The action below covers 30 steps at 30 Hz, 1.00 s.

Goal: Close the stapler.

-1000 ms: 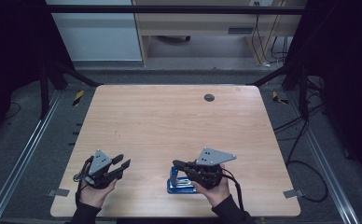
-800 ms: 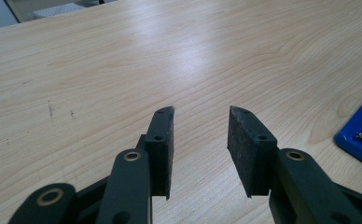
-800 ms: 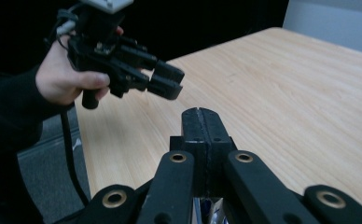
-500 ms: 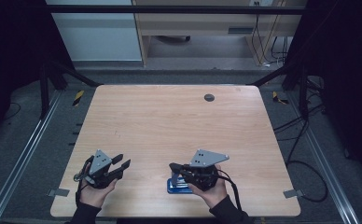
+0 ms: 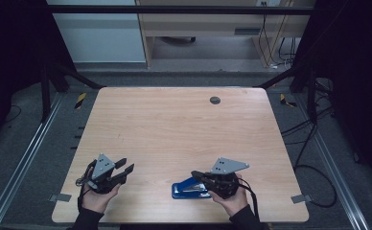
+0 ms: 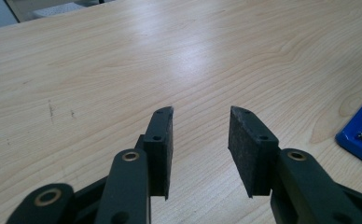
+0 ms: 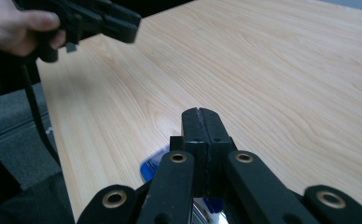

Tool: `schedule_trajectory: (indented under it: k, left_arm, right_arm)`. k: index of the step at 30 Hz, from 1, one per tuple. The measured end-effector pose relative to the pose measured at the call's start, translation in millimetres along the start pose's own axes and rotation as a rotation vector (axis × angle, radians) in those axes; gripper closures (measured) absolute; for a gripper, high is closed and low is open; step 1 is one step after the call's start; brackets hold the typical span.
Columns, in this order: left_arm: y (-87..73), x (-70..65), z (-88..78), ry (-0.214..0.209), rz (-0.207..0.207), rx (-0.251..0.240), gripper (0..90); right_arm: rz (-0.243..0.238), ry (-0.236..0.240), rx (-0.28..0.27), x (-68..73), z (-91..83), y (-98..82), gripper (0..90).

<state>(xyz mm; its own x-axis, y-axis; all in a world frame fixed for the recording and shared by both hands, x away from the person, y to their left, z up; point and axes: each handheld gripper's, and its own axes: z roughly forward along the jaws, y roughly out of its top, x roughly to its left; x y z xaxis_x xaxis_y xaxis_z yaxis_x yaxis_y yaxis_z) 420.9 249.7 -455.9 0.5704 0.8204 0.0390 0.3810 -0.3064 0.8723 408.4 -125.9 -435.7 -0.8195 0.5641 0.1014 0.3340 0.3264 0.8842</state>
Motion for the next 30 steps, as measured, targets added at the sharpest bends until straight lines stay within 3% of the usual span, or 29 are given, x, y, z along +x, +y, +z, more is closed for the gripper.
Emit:
schedule_trajectory:
  k: [3, 21, 30]
  left_arm:
    - [0.1, -0.4, 0.2, -0.001, 0.004, 0.002, 60.3]
    - [0.8, -0.6, 1.9, -0.005, 0.004, 0.008, 60.1]
    - [0.5, -1.0, 2.1, -0.004, 0.006, 0.012, 60.1]
  right_arm:
    - [0.021, -0.01, 0.003, -5.1, -4.9, -7.3, 90.0]
    - [0.042, -0.032, 0.068, -16.8, -9.7, -32.3, 90.0]
    - [0.046, -0.035, 0.075, -18.3, -13.6, -36.7, 90.0]
